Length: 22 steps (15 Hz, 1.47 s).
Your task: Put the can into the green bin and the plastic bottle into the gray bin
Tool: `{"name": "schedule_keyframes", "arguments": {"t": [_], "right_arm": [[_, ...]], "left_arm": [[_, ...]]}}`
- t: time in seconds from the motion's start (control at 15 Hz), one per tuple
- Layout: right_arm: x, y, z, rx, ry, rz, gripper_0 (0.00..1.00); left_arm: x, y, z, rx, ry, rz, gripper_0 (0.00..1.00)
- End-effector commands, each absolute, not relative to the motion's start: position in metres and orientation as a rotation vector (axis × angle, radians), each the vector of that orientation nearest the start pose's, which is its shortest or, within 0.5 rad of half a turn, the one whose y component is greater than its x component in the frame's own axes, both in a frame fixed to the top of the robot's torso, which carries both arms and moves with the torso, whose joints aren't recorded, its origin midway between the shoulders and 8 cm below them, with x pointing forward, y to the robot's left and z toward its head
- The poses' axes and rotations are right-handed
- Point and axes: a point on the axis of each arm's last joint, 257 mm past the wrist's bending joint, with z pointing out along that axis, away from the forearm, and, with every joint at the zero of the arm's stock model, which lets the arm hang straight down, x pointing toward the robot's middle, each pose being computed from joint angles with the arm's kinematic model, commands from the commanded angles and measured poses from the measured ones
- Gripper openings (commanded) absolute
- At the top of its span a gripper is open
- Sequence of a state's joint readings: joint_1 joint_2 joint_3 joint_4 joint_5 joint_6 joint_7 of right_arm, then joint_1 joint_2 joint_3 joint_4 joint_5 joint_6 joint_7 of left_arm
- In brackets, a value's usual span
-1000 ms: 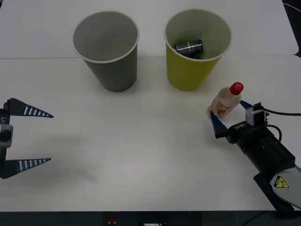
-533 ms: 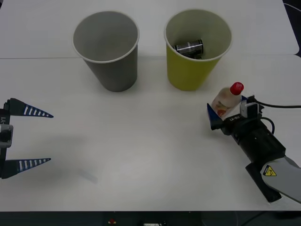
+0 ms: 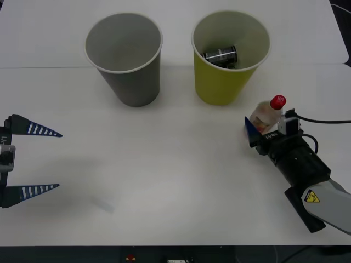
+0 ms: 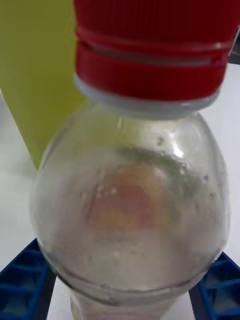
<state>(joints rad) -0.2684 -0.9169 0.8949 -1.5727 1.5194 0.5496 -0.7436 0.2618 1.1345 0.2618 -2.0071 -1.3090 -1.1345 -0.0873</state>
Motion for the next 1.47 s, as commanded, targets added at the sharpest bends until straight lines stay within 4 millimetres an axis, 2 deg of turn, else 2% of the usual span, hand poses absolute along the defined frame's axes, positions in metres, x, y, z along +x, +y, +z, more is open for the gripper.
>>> {"name": "schedule_keyframes", "arguments": {"t": [0.07,0.53,1.0,1.47], "right_arm": [[0.52,-0.235,-0.238,-0.361,1.574,0.087,0.0],[0.518,-0.232,-0.236,-0.364,1.568,0.096,0.0],[0.489,-0.233,-0.211,-0.376,1.596,0.185,0.0],[0.459,-0.251,-0.178,-0.681,1.666,0.148,0.0]], "left_arm": [[0.341,0.286,-0.167,1.762,1.444,-0.118,1.0],[0.341,0.286,-0.167,1.762,1.444,-0.118,1.0],[0.341,0.286,-0.167,1.762,1.444,-0.118,1.0],[0.341,0.286,-0.167,1.762,1.444,-0.118,1.0]]}}
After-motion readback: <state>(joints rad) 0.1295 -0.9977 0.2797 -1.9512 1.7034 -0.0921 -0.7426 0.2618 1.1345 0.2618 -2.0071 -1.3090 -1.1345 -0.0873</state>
